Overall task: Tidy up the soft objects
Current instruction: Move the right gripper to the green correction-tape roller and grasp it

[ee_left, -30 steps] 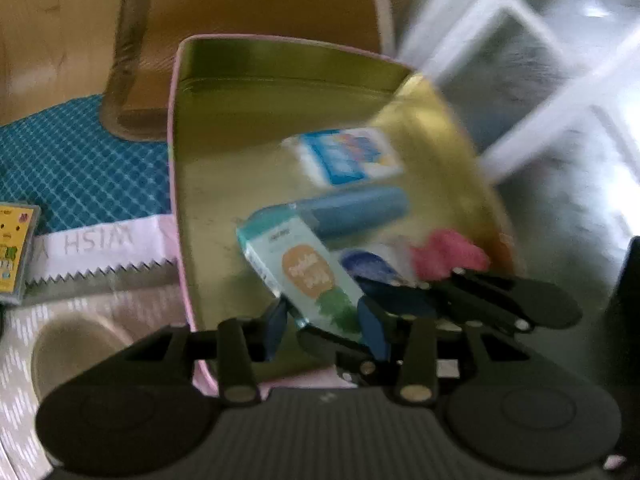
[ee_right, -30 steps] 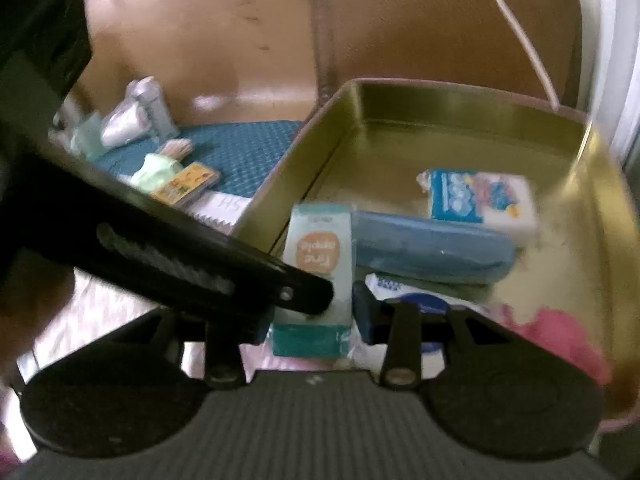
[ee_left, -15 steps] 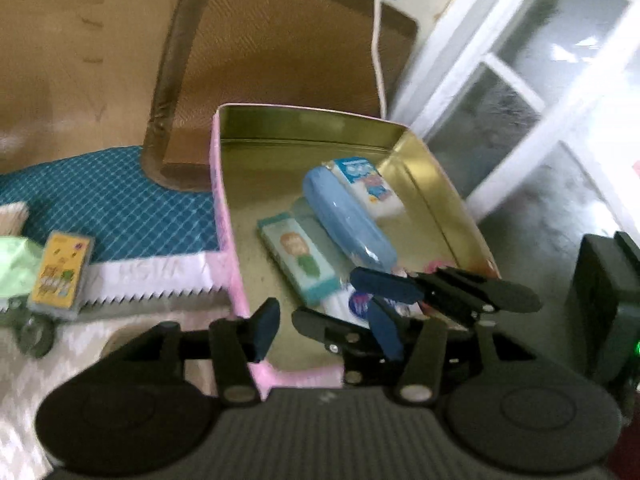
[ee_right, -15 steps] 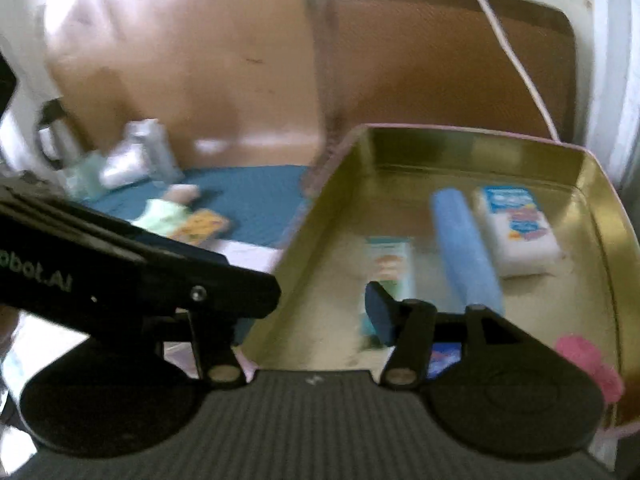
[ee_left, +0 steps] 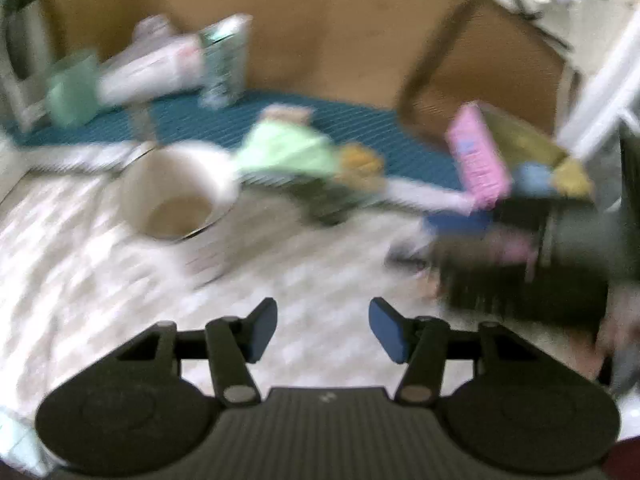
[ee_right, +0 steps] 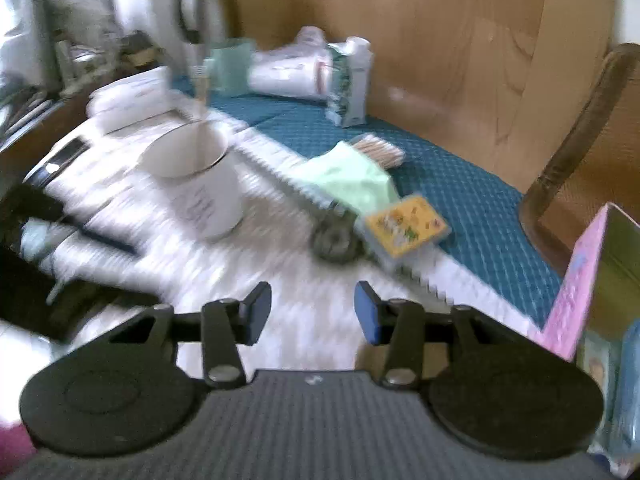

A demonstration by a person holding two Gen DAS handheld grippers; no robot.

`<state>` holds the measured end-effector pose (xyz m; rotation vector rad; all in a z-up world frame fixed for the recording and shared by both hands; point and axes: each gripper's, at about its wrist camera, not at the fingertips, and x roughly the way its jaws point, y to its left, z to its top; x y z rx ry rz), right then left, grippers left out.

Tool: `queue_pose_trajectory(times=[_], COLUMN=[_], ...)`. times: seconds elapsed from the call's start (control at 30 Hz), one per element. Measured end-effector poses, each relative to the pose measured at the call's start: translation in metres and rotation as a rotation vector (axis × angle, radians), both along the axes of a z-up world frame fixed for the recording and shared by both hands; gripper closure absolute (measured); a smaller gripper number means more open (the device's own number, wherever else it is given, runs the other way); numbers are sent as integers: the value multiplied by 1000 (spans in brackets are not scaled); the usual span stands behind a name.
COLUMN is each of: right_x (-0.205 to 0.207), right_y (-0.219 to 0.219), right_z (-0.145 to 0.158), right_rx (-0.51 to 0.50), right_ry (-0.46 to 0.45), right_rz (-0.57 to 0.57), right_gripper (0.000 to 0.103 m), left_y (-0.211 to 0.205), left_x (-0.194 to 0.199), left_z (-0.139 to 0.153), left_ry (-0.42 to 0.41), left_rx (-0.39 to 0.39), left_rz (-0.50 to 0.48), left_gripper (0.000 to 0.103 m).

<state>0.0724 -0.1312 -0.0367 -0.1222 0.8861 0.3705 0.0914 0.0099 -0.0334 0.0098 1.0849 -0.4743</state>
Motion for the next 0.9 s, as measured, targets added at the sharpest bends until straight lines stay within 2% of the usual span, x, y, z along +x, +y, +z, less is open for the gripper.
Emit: queue_pose_trajectory(times=[0.1, 0.23, 0.3, 0.43, 0.57, 0.73, 0.9], right_x=[44, 82, 90, 92, 78, 14, -33], right_y=[19, 30, 35, 35, 43, 66, 90], right_z=[-6, -43, -55, -64, -63, -58, -55], right_rx=[-4, -76, -133, -109, -83, -121, -21], right_ry=[56, 170, 164, 169, 203, 214, 276], right_rz=[-16, -121, -164, -215, -186, -55, 118], right_gripper=[55, 54, 51, 52, 52, 52, 52], left_y=[26, 42, 45, 60, 75, 93, 104], left_x=[0, 5, 8, 9, 14, 22, 26], left_z=[-21, -47, -53, -59, -61, -60, -67], left_ry=[16, 82, 91, 95, 123, 152, 234], left_rx=[80, 86, 88, 80, 48, -12, -119], left_rz=[7, 1, -21, -42, -26, 2, 30], left_gripper=[53, 53, 53, 53, 53, 50, 45])
